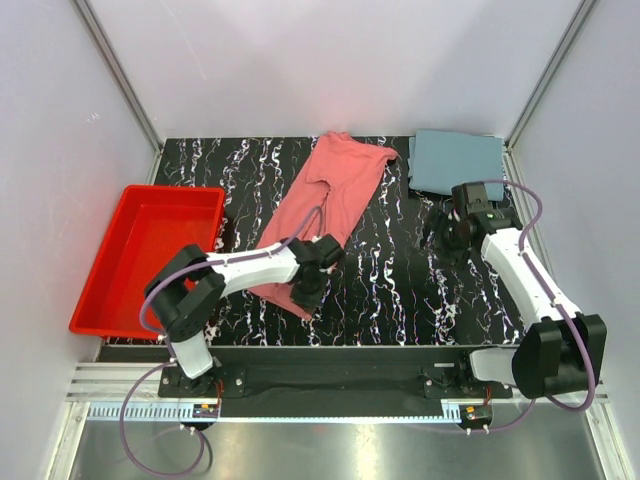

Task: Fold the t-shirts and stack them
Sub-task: Fold the tshirt

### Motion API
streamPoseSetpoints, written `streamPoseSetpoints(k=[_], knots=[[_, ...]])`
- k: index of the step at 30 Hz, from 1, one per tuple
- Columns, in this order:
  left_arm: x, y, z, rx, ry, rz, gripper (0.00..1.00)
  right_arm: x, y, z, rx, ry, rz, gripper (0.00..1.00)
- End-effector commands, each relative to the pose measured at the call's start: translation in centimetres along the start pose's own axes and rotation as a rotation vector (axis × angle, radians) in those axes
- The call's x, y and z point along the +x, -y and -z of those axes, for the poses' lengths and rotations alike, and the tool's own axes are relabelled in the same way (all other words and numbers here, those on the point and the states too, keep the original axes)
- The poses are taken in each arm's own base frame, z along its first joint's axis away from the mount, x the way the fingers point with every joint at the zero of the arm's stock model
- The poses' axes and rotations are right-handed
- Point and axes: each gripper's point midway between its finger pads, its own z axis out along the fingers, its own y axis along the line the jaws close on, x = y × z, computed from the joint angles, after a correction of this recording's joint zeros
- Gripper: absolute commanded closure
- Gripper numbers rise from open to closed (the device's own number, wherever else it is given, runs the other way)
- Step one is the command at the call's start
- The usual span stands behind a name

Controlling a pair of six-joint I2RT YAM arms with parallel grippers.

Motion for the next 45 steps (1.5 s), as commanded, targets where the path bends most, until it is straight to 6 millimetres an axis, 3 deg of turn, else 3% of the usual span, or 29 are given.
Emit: streamPoseSetpoints(k=[1, 3, 4, 5, 7, 8, 10, 12, 13, 14, 15, 16, 18, 19, 20, 21, 24, 25, 28, 31, 36, 45], knots=[[-0.5, 7.5, 1.2, 0.232, 0.003, -0.052, 1.0, 1.7, 1.4, 0.3, 0.036, -0.024, -0.009, 0.17], [-1.1, 11.9, 3.2, 0.334, 0.017, -0.108, 1.0, 3.0, 2.5, -0.4, 0.068, -0.073, -0.015, 0.17], [-1.0, 13.1, 3.0, 0.355, -0.005, -0.127, 1.0, 3.5, 2.8, -0.6, 0.077, -0.087, -0.015, 0.17], [-1.7, 15.5, 4.6, 0.43, -0.002, -0.15, 0.98, 3.8, 3.1, -0.8, 0.084, -0.095, -0.018, 0.17], [-1.4, 17.3, 5.3, 0.479, -0.021, -0.187, 0.8, 4.5, 3.4, -1.2, 0.087, -0.119, -0.02, 0.16], [-2.1, 18.0, 6.4, 0.499, -0.002, -0.194, 0.6, 4.7, 3.4, -1.2, 0.08, -0.125, -0.021, 0.17], [-2.4, 17.8, 8.1, 0.509, 0.023, -0.2, 0.53, 5.7, 3.0, -1.3, 0.043, -0.166, -0.022, 0.17], [-2.6, 16.4, 8.8, 0.485, 0.058, -0.191, 0.44, 7.1, 2.8, -1.7, 0.009, -0.221, -0.027, 0.17], [-2.6, 16.0, 10.7, 0.504, 0.101, -0.192, 0.42, 7.9, 2.1, -1.5, -0.045, -0.254, -0.028, 0.18], [-2.6, 15.2, 11.3, 0.5, 0.123, -0.182, 0.41, 8.2, 1.7, -1.6, -0.075, -0.257, -0.026, 0.18], [-1.8, 13.5, 10.5, 0.471, 0.105, -0.162, 0.41, 9.2, 1.7, -1.8, -0.088, -0.28, -0.019, 0.18], [-1.6, 12.5, 12.1, 0.483, 0.144, -0.155, 0.41, 9.6, 1.2, -1.4, -0.12, -0.279, -0.014, 0.18], [-1.3, 8.9, 11.7, 0.407, 0.174, -0.098, 0.42, 10.7, 0.7, -1.4, -0.142, -0.295, 0.014, 0.19], [0.1, 6.5, 11.5, 0.372, 0.184, -0.07, 0.43, 11.2, 0.3, -1.2, -0.157, -0.309, 0.009, 0.2], [0.2, 4.3, 11.0, 0.319, 0.208, -0.036, 0.43, 11.7, -0.1, -1.4, -0.171, -0.319, 0.017, 0.21], [1.2, 1.1, 10.4, 0.279, 0.214, 0.026, 0.44, 13.1, -0.5, -1.7, -0.171, -0.364, 0.018, 0.24], [1.5, -4.1, 9.9, 0.223, 0.262, 0.162, 0.47, 14.8, -1.4, -2.7, -0.173, -0.407, 0.012, 0.31], [1.6, -4.9, 9.5, 0.224, 0.269, 0.181, 0.48, 15.5, -1.6, -3.0, -0.171, -0.423, 0.017, 0.34], [1.5, -5.9, 8.3, 0.256, 0.284, 0.208, 0.48, 15.7, -1.5, -4.1, -0.166, -0.407, -0.025, 0.44], [1.0, -6.3, 6.9, 0.268, 0.257, 0.245, 0.45, 16.2, -1.7, -4.8, -0.174, -0.429, -0.029, 0.45], [0.4, -5.7, 5.9, 0.387, 0.233, 0.313, 0.38, 17.1, -1.9, -5.8, -0.169, -0.461, 0.014, 0.42], [0.1, -4.8, 3.7, 0.462, 0.174, 0.296, 0.38, 18.4, -1.4, -7.7, -0.163, -0.478, -0.005, 0.39]])
